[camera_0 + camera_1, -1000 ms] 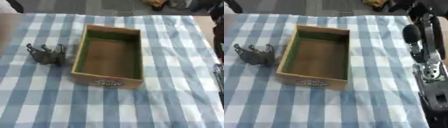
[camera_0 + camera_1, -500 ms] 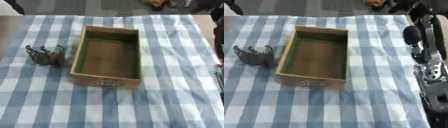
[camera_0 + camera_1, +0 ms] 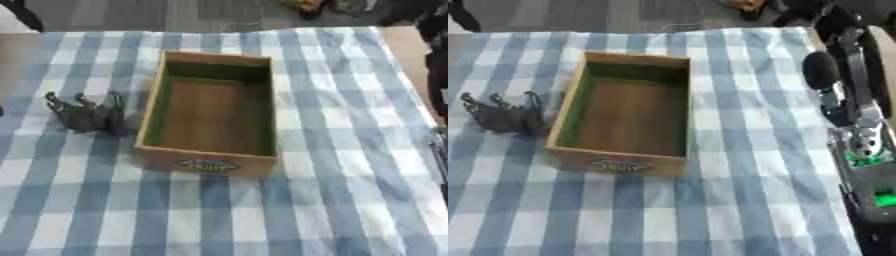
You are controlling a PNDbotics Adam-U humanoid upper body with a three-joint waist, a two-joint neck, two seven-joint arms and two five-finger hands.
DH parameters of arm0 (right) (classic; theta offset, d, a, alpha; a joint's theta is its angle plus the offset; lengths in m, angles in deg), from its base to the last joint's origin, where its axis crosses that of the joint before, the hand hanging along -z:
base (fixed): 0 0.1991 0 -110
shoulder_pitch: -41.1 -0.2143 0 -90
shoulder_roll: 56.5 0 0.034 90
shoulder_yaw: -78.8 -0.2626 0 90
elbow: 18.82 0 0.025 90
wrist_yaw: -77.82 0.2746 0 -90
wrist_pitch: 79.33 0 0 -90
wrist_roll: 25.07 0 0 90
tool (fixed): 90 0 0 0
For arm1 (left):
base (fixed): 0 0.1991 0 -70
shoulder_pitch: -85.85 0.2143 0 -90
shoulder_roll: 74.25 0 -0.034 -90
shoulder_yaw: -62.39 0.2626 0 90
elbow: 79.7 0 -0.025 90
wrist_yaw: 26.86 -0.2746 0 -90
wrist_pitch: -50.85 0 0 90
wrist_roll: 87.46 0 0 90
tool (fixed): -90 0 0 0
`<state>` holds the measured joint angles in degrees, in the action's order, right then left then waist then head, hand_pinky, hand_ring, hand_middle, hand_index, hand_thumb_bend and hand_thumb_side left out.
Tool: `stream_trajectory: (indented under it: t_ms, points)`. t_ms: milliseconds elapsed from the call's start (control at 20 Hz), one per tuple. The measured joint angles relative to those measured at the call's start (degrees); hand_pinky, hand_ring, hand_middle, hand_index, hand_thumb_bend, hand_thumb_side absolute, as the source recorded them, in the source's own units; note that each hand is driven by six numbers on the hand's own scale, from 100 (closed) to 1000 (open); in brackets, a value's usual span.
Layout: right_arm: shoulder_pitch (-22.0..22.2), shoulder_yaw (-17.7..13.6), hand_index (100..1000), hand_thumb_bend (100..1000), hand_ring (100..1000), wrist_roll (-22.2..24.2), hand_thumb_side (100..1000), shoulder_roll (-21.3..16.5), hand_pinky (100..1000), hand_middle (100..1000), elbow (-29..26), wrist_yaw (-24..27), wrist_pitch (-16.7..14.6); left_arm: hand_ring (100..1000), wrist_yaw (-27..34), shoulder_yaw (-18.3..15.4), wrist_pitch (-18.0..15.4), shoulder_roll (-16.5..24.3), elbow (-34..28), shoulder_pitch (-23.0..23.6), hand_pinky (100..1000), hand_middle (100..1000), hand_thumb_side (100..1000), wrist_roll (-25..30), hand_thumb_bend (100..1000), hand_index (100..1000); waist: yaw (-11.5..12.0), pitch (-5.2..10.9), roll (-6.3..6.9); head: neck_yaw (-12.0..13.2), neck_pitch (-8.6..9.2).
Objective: Pick up objects on the table and place them in the box.
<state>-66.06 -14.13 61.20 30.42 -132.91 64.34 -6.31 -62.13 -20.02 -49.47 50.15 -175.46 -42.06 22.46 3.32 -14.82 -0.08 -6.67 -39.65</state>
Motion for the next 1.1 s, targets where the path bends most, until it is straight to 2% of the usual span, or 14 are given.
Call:
stream_trajectory:
  t_ms: [100,250,450,900,950,1000,1100]
  points:
    - [-0.01,0.19,798,695,853,0.19,1000,-0.02,848,575,0.0,0.04,-0.07,845,-0.61,1.48,-1.01,-0.24,3.19,-3.36,821,813,219,2.69,828,981,-0.2,0.08,0.0,0.03,0.0]
    - [-0.01,0.28,798,689,853,0.37,1000,-0.28,848,575,0.0,0.12,0.02,849,-1.76,3.38,-2.74,-1.86,8.09,-7.53,828,811,314,6.02,844,958,-0.36,0.24,-0.04,0.02,0.0]
    - [-0.01,0.55,797,682,854,0.57,1000,-0.35,848,574,0.0,0.4,0.04,852,-3.41,5.02,-4.97,-4.92,14.58,-12.05,835,816,325,8.91,850,964,-0.49,0.36,-0.26,0.05,0.0]
    - [-0.01,0.91,797,665,854,0.97,1000,-0.35,848,573,0.0,0.58,0.12,848,-8.31,5.56,-7.3,-12.19,27.26,-19.43,831,819,292,10.13,842,971,-0.67,0.4,-1.24,1.17,0.47]
    - [-0.01,0.92,797,662,854,0.98,1000,-0.35,848,573,0.0,0.61,0.12,848,-9.04,5.57,-7.57,-12.91,28.42,-20.09,831,820,310,10.05,814,971,-0.7,0.4,-1.3,1.25,0.51]
    - [-0.01,0.92,797,663,855,0.99,1000,-0.35,848,573,0.0,0.65,0.11,847,-9.85,5.57,-7.77,-13.65,29.56,-20.71,831,820,280,9.92,840,971,-0.73,0.4,-1.38,1.28,0.53]
    - [-0.01,0.94,797,661,855,1.02,1000,-0.35,849,573,0.0,0.68,0.1,845,-11.25,5.55,-8.12,-15.01,31.54,-21.81,830,819,265,9.55,837,971,-0.76,0.4,-1.5,1.33,0.54]
